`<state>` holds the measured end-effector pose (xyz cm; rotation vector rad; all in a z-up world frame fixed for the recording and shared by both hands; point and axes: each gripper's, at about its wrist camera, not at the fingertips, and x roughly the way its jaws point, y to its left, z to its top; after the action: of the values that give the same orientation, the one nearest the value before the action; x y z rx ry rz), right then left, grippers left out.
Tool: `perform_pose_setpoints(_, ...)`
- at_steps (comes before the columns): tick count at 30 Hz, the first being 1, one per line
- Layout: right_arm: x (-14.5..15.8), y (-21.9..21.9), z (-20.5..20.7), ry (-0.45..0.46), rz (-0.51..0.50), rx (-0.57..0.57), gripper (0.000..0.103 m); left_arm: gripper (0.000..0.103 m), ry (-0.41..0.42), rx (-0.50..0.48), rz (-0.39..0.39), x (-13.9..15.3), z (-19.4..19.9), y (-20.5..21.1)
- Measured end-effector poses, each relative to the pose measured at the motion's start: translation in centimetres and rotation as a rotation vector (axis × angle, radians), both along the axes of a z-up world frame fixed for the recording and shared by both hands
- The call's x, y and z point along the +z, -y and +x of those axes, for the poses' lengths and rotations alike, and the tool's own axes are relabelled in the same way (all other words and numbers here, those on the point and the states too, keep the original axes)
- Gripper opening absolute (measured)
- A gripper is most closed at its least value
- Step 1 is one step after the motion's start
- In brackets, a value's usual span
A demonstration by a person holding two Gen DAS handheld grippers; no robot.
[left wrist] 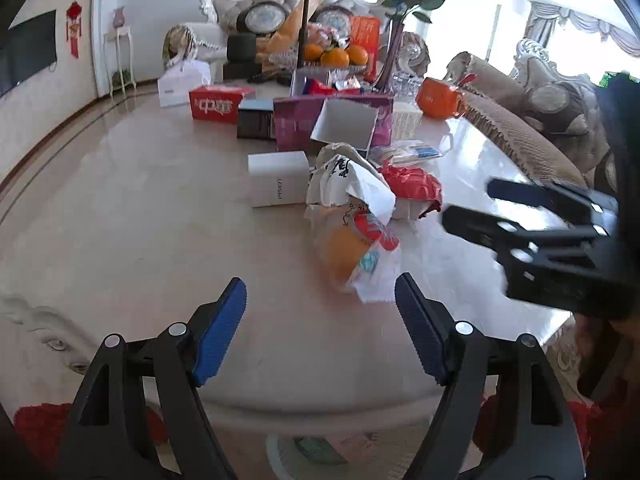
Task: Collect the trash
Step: 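Grasp the orange-filled wrapper with the left tool while the right tool grasps the red bag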
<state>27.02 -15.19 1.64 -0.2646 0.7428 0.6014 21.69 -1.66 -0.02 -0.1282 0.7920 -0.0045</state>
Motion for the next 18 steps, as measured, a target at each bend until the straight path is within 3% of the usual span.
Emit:
perform_pose_setpoints(8, -2.1, -3.1, 3.4, -0.047, -0.100, 0.063, 0.070, 0.075, -0.019, -0.003, 0.004, -0.8, 1.8, 0.3)
perform_pose_setpoints(12, -2.7, -3.2, 3.7, -0.097, -0.083, 0.063, 0.052, 0.074, -0.014, -0.049, 0.031, -0.7, 2.4, 0.7)
perform_pose_setpoints(13, -2.7, -3.1, 3.6, -0.101, -0.068, 0.055, 0.049, 0.070, -0.014, -0.064, 0.031, -0.7, 2.4, 0.8)
perform_pose_setpoints(14, -2.6, -2.9, 3.4, -0.103, -0.055, 0.048, 0.048, 0.055, -0.015, -0.085, 0.018, -0.8, 2.6, 0.8)
perform_pose_setpoints(15, -2.6, -2.7, 3.2, -0.104, -0.047, 0.042, 0.047, 0.048, -0.014, -0.110, -0.010, -0.7, 2.7, 0.8)
perform_pose_setpoints(18, -2.4, -1.7, 2.5, -0.123, 0.004, 0.007, 0.045, 0.043, -0.009, -0.126, -0.004, -0.6, 2.8, 0.7)
